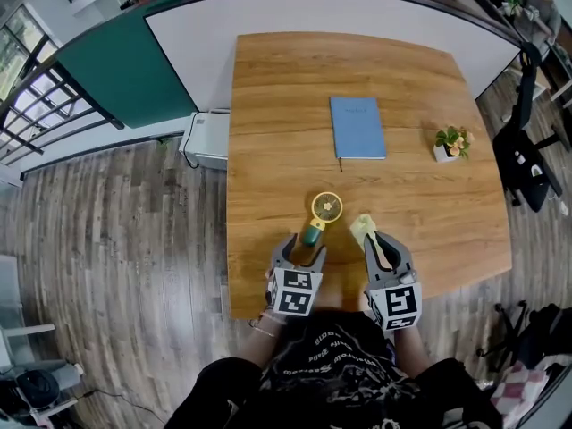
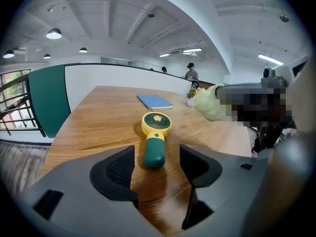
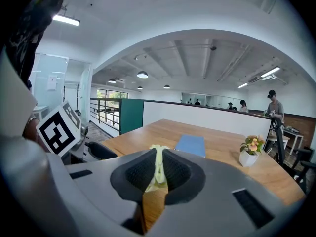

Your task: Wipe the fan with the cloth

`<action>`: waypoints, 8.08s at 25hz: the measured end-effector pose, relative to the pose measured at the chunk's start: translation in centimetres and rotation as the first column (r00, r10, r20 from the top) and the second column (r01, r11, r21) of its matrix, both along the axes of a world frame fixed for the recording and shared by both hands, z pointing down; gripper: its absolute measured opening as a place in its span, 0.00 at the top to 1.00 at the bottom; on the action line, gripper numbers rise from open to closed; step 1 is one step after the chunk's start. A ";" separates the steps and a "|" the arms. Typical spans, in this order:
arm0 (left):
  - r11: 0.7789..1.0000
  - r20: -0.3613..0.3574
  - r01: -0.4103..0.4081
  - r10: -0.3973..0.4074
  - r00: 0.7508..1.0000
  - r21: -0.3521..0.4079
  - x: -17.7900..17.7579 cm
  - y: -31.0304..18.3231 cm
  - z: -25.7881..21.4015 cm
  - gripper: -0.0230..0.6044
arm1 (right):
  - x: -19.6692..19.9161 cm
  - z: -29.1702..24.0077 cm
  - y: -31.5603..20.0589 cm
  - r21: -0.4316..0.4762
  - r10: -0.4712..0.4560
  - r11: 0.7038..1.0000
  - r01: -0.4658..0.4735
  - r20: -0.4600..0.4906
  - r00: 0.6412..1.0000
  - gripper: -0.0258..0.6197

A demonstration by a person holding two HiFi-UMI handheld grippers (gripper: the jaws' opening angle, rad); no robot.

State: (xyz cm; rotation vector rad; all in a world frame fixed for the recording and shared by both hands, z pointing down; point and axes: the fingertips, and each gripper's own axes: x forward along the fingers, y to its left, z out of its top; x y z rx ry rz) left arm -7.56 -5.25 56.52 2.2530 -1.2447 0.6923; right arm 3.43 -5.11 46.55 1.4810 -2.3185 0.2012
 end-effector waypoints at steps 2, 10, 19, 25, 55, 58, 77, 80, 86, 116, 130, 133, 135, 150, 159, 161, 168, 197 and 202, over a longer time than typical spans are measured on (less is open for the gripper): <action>1.000 0.027 0.011 -0.011 1.000 -0.020 0.1 -0.2 0.8 0.51 | 0.1 -0.3 -0.4 -0.001 -0.018 1.000 0.018 -0.004 1.000 0.89; 0.998 0.145 0.003 0.006 0.989 -0.063 0.2 -1.6 3.3 0.50 | 0.6 -0.3 -1.2 -0.022 -0.076 0.997 0.075 -0.007 0.997 0.89; 0.996 0.188 -0.056 0.068 0.980 -0.065 0.7 -1.2 3.7 0.65 | -0.5 0.3 -1.8 -0.051 -0.185 0.981 0.186 0.032 0.982 0.89; 0.994 0.173 -0.074 0.087 0.981 -0.084 0.7 -1.2 3.7 0.67 | -2.1 0.4 -1.9 -0.088 -0.273 0.954 0.286 0.133 0.953 0.90; 0.968 0.202 -0.245 0.251 0.947 -0.053 2.2 2.2 3.6 0.67 | -11.9 8.9 2.0 -0.342 -0.779 0.615 0.710 -0.123 0.615 0.90; 0.968 0.207 -0.247 0.250 0.946 -0.043 2.0 2.2 3.5 0.67 | -11.4 9.1 1.5 -0.311 -0.768 0.640 0.702 -0.235 0.596 0.91; 0.968 0.200 -0.245 0.250 0.947 -0.050 2.1 2.2 3.6 0.67 | -7.9 8.6 -4.9 -0.236 -0.566 0.824 0.516 -0.285 0.773 0.91; 0.968 0.200 -0.244 0.249 0.947 -0.051 2.2 2.2 3.7 0.67 | -8.0 8.5 -5.1 -0.210 -0.547 0.837 0.505 -0.335 0.767 0.91; 0.969 0.197 -0.242 0.248 0.948 -0.053 2.1 2.0 3.7 0.67 | -8.0 8.4 -6.7 -0.185 -0.482 0.876 0.446 -0.393 0.783 0.91; 0.978 0.129 -0.166 0.182 0.975 -0.126 1.8 1.7 3.8 0.67 | -2.4 8.6 -7.8 -0.283 -0.527 0.849 0.446 -0.504 0.684 0.91; 0.972 0.140 -0.179 0.201 0.970 -0.153 1.9 1.9 3.9 0.67 | -3.7 9.0 -3.0 -0.279 -0.532 0.847 0.453 -0.451 0.717 0.91; 0.968 0.128 -0.186 0.209 0.970 -0.167 1.9 1.9 3.8 0.67 | -5.0 9.0 -1.7 -0.271 -0.551 0.834 0.480 -0.430 0.715 0.91; 0.965 0.131 -0.193 0.217 0.967 -0.175 1.9 1.8 3.8 0.68 | -6.5 9.3 -0.6 -0.266 -0.582 0.812 0.519 -0.427 0.692 0.91; 0.943 0.154 -0.288 0.313 0.937 -0.165 2.1 2.6 3.6 0.68 | -7.0 6.6 0.0 -0.442 -0.722 0.649 0.619 -0.100 0.685 0.91; 0.901 0.260 -0.405 0.433 0.863 -0.156 4.2 3.4 3.4 0.68 | -11.8 8.4 -3.7 -0.729 -0.772 0.439 0.525 -0.008 0.635 0.91; 0.899 0.262 -0.405 0.437 0.860 -0.168 3.9 3.3 3.5 0.68 | -11.9 10.6 -2.6 -0.799 -0.788 0.387 0.461 -0.027 0.615 0.91; 0.907 0.179 -0.344 0.391 0.903 -0.244 3.7 3.3 3.9 0.68 | -11.7 13.9 -1.1 -0.902 -0.892 0.280 0.330 -0.116 0.437 0.91; 0.917 0.155 -0.291 0.340 0.928 -0.271 3.8 3.0 4.0 0.68 | -3.4 13.4 -9.8 -0.903 -0.750 0.354 0.243 -0.119 0.650 0.91; 0.925 0.154 -0.273 0.320 0.935 -0.263 3.7 3.0 3.9 0.68 | -1.5 13.6 -10.0 -0.895 -0.666 0.351 0.275 -0.032 0.745 0.91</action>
